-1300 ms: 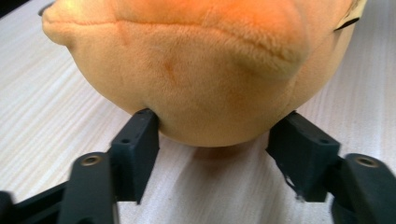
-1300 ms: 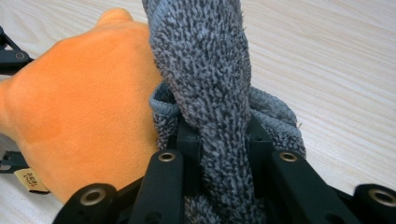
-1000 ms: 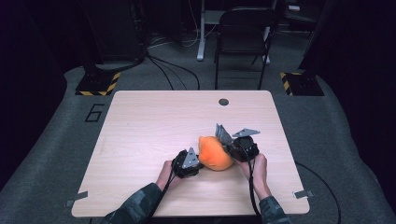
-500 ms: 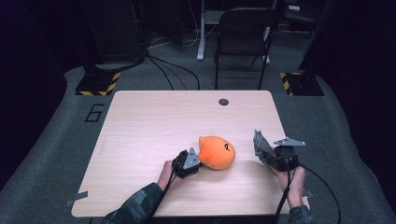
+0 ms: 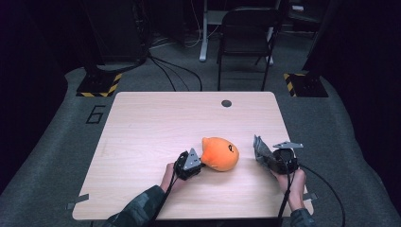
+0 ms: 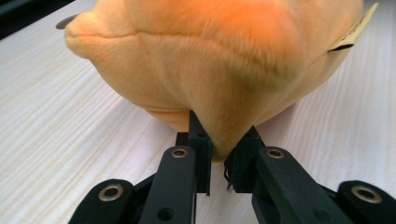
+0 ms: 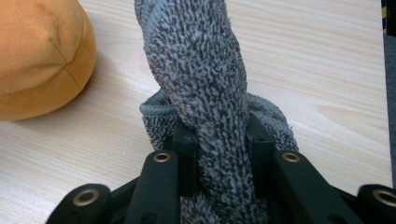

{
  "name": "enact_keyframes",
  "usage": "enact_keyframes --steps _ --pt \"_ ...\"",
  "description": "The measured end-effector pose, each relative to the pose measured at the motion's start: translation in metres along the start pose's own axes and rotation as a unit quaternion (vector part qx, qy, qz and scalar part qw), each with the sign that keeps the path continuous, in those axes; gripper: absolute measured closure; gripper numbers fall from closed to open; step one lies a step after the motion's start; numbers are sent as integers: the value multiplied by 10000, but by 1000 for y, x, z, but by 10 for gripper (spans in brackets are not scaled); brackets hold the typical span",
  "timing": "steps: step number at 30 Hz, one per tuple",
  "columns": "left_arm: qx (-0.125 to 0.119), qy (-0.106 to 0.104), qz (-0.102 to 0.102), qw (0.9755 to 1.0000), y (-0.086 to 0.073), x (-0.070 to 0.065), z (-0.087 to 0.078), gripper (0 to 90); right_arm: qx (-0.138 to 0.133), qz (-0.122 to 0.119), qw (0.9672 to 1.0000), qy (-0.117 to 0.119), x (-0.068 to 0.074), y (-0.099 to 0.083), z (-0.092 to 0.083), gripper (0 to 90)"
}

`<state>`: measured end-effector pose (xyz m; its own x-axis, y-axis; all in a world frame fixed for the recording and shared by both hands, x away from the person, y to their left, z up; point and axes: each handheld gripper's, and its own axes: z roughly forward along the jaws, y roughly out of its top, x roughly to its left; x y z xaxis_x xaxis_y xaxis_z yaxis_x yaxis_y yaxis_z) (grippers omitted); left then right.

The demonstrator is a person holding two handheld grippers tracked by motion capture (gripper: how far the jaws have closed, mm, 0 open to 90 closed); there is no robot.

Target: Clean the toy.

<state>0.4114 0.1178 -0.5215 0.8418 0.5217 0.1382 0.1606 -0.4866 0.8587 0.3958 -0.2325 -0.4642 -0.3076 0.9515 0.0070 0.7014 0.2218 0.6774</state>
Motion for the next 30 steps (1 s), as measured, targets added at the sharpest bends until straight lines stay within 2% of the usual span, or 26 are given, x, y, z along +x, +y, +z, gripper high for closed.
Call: enact_keyframes --steps 1,3,6,8,9,10,11,12,14,17,19,20,24,25,27,30 --pt "-43 -73 -180 9998 4 2 -3 826 -7 23 10000 0 -1 0 0 716" --pt "-205 -157 -410 9988 13 4 -10 827 -29 56 10000 -10 -3 0 -1 716" --pt "-362 -331 -735 9961 25 5 -22 827 -74 56 10000 -28 -6 0 -3 716" --pt "-419 -379 -916 9942 32 6 -29 826 -97 53 9999 -30 -7 0 -5 716" --pt "-419 -379 -916 9942 32 6 -29 825 -127 53 9999 -28 -8 1 -5 716" --pt "-412 -485 -1185 9909 36 7 -33 825 -127 77 9999 -33 -7 1 -6 716" --pt "-382 -521 -1210 9906 37 8 -35 825 -149 106 9998 -26 -6 2 -6 716" --pt "-356 -577 -1381 9881 38 9 -37 824 -151 66 9999 -29 -6 2 -7 716" --pt "-280 -673 -1560 9851 40 12 -40 823 -195 45 9998 -9 -4 3 -7 716" --pt "-193 -847 -1891 9781 40 16 -43 822 -229 -18 9997 8 -2 6 -9 716" --pt "-135 -1017 -2152 9712 40 20 -45 821 -250 -26 9997 15 0 7 -10 716" --pt "-109 -1065 -2250 9685 40 21 -46 820 -252 -4 9997 18 2 7 -10 716" --pt "59 -1264 -2533 9591 38 22 -45 818 -235 -62 9997 37 3 7 -9 716" --pt "83 -1281 -2554 9583 37 22 -44 818 -229 -63 9997 40 3 7 -8 716" --pt "162 -1382 -2646 9543 35 23 -42 816 -207 -81 9998 18 3 7 -8 715" --pt "277 -1408 -2774 9500 29 23 -35 811 -175 -65 9998 -29 5 7 -7 715"
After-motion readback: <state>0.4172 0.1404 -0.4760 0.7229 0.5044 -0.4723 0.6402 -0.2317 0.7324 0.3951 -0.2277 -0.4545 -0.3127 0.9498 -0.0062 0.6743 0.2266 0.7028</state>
